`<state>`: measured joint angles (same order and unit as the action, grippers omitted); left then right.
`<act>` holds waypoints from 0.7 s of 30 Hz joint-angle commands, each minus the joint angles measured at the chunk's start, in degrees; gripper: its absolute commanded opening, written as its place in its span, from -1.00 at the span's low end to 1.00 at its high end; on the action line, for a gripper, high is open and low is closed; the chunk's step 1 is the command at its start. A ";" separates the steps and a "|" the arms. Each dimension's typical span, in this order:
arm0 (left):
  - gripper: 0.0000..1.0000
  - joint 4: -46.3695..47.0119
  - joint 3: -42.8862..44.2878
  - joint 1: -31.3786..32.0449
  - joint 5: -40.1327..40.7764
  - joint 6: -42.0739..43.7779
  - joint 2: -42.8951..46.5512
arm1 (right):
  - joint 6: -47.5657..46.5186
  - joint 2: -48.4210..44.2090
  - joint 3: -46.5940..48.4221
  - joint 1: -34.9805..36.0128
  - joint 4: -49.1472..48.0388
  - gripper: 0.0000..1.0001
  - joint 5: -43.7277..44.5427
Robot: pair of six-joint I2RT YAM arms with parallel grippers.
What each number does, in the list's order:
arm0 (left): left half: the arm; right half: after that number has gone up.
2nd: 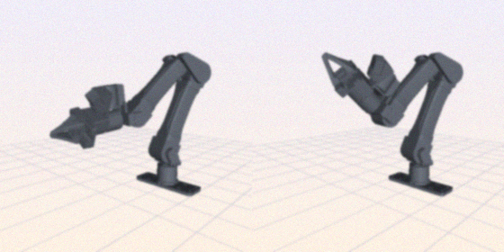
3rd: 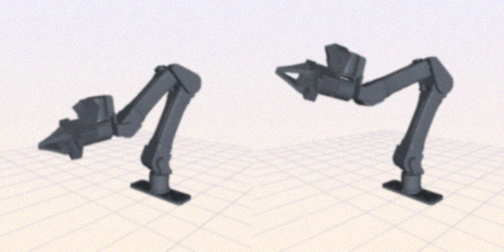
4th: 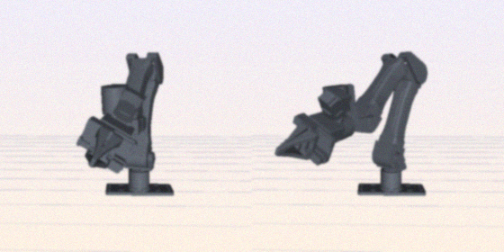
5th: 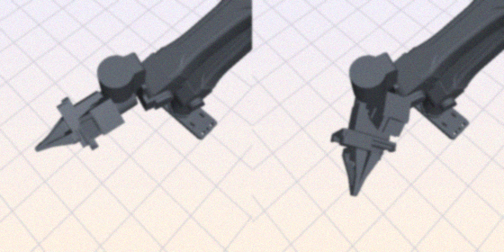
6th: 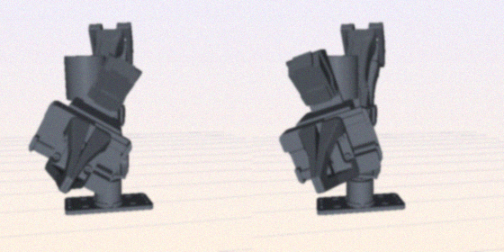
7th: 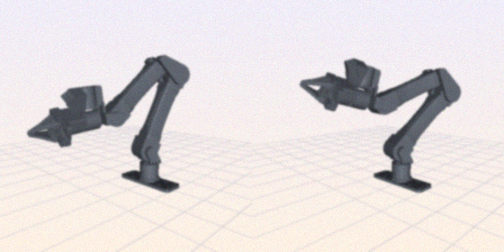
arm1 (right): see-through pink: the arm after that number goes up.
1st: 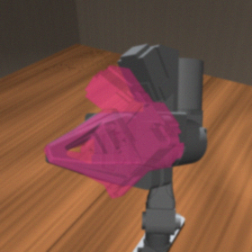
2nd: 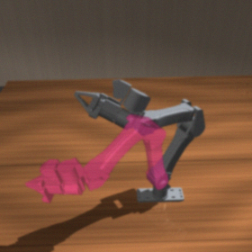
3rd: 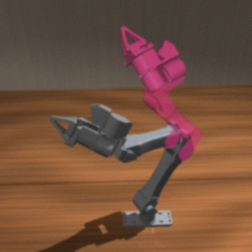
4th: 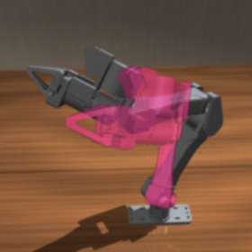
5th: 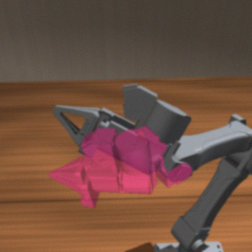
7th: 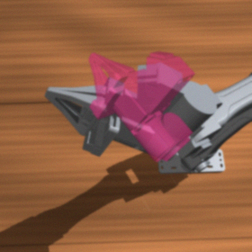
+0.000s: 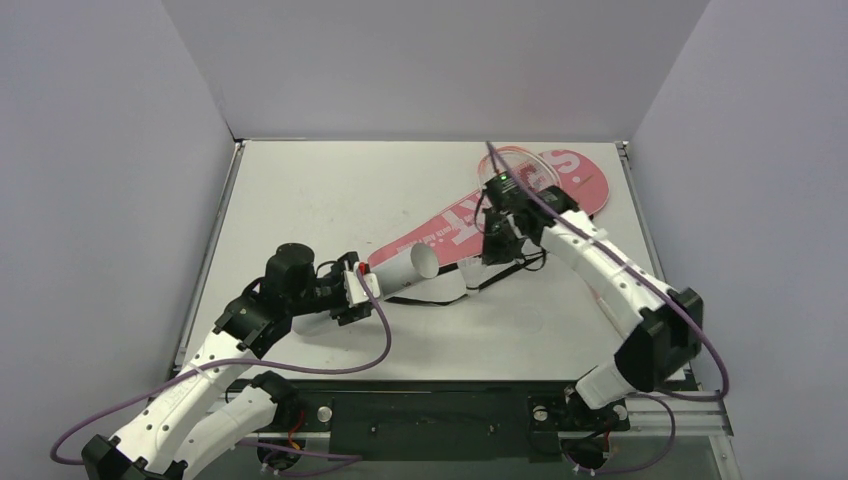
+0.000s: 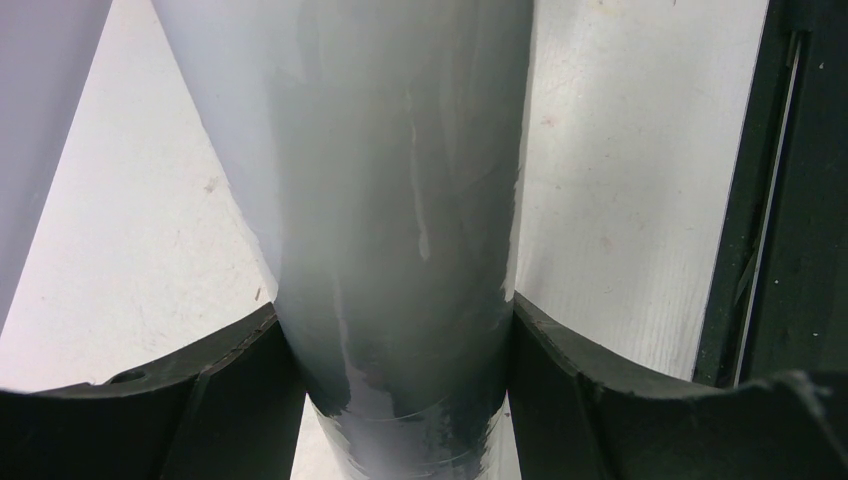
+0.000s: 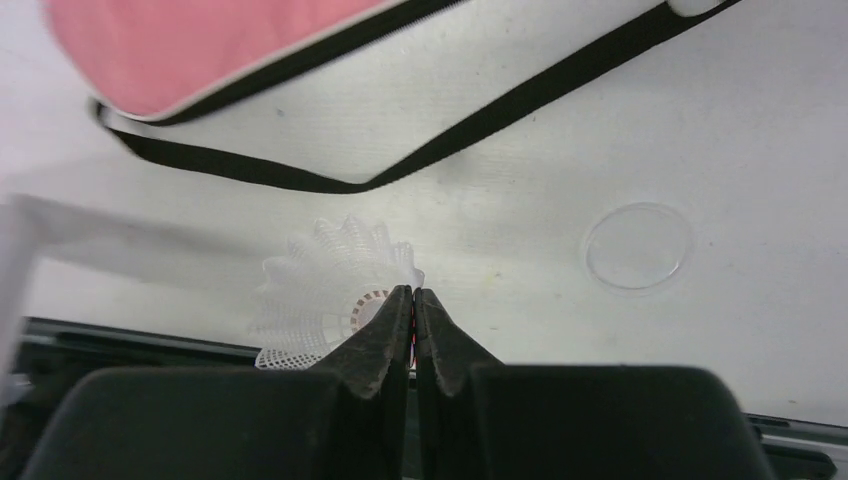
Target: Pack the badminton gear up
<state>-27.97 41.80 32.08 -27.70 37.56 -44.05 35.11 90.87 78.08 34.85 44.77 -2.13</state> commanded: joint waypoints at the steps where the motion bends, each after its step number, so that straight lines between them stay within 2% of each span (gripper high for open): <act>1: -0.78 5.49 0.61 -0.36 -1.62 -3.56 -0.16 | 1.80 -12.91 3.94 -5.09 2.34 -1.00 -7.06; 9: -0.79 10.88 0.23 -0.35 -1.33 -7.75 -1.72 | 9.37 -24.89 5.13 -7.70 -10.21 -1.00 -14.65; 13: -0.79 11.20 0.35 -0.37 -1.06 -8.15 -2.10 | 13.41 -28.62 1.58 -7.53 -19.13 -1.00 -15.62; 18: -0.79 11.26 0.72 -0.35 -0.84 -8.61 -2.43 | 18.29 -31.33 -3.46 -6.63 -31.83 -1.00 -16.49; 21: -0.79 11.39 1.01 -0.35 -0.63 -8.63 -2.75 | 18.93 -30.33 -3.40 -4.74 -33.47 -1.00 -16.57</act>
<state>-21.47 41.23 32.08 -27.68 29.98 -46.76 50.65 60.18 75.02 28.05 20.62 -17.15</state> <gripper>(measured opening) 0.716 0.002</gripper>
